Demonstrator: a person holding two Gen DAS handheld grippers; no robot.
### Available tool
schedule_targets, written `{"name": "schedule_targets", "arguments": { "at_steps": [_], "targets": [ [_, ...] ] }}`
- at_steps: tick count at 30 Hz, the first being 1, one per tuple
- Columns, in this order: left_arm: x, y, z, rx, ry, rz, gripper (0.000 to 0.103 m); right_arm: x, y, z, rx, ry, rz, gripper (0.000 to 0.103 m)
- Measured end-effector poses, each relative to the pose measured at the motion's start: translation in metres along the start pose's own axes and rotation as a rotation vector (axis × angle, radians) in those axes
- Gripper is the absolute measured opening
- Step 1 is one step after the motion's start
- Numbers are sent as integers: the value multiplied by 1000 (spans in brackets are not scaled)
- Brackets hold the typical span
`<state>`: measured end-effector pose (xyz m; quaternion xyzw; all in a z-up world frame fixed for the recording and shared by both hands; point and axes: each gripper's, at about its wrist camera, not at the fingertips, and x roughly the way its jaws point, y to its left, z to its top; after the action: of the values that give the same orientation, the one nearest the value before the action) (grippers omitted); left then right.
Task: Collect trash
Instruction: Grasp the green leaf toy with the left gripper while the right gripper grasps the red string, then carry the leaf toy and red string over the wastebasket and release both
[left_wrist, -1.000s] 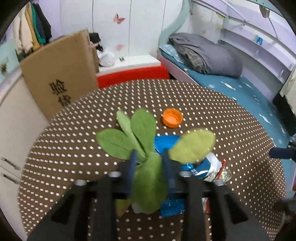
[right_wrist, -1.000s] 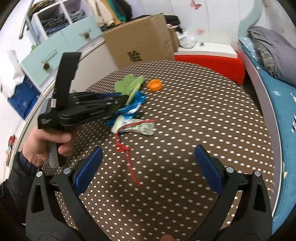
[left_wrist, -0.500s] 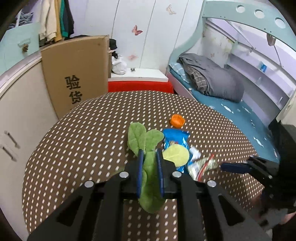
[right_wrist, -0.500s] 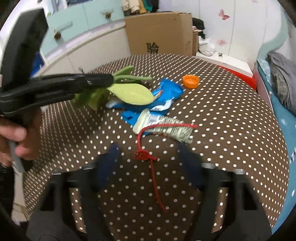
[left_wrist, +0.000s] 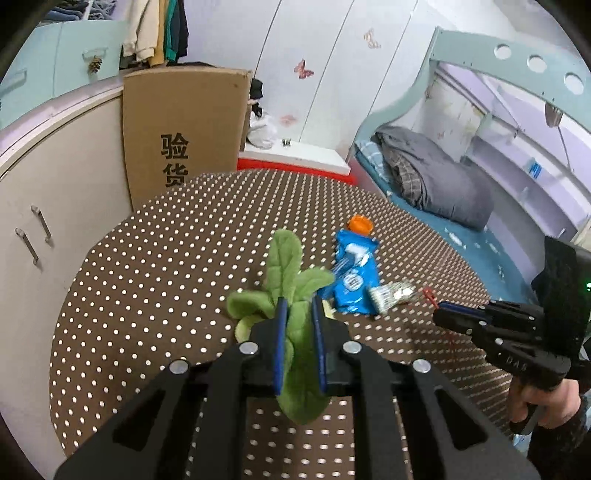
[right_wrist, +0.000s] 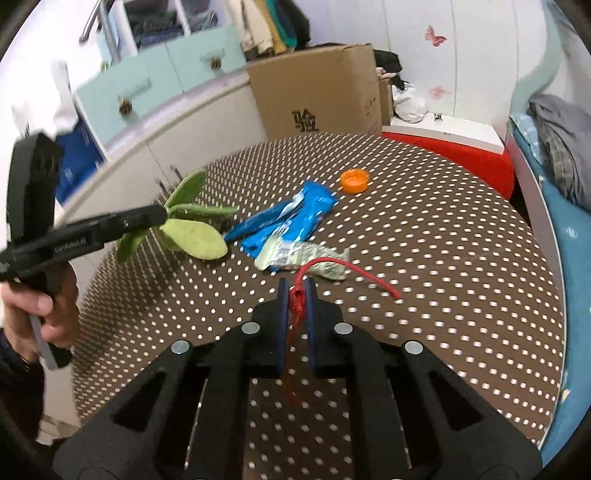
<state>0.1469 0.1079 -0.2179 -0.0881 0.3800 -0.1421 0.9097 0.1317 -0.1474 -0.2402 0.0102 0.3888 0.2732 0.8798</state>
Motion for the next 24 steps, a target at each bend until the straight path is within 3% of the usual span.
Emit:
{"name": "schedule_targets", "arguments": {
  "at_steps": [9,16,21,24],
  "targets": [
    [-18,-51,23,58,-61,-74,12,-66,-68,16,161,-150,70,9],
    [-11,-124,49,149,-74,-173,12,-129,-135,10,298,-277,100,9],
    [15,-188,65,200,-42,-262,12,-163,-191,-5,396,-330,3,9],
    [36,-229,73,227,-20,-315,12,-166,-229,-22,469,-317,-72,9]
  ]
}}
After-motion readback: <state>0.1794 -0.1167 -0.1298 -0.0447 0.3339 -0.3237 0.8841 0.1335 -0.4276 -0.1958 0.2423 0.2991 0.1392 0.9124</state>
